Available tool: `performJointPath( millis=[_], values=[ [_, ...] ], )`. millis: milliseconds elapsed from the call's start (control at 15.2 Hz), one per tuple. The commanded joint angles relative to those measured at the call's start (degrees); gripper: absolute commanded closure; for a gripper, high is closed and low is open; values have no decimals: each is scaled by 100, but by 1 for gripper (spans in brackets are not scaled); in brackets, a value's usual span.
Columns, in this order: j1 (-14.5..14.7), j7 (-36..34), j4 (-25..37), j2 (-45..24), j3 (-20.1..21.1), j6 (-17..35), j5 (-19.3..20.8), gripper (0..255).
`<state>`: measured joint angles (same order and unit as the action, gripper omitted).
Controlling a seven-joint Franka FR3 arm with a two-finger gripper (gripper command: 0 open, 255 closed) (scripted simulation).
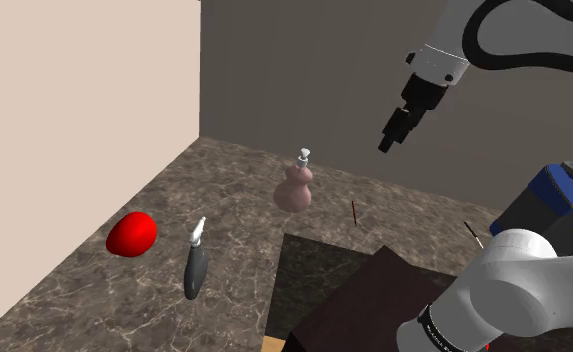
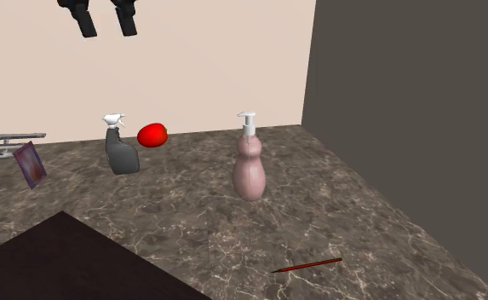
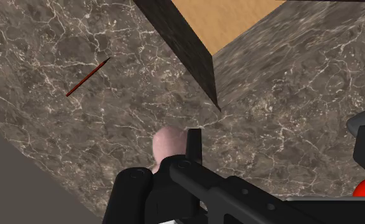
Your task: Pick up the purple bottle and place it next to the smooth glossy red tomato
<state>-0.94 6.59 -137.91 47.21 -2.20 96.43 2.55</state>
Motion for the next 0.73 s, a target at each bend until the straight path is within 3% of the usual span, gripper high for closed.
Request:
performJointPath(
  millis=[0, 660],
  values=[
    [0, 0, 0, 0, 0, 0, 0, 0],
    [179, 1744, -875, -930, -1295, 2289, 176, 0]
  ],
)
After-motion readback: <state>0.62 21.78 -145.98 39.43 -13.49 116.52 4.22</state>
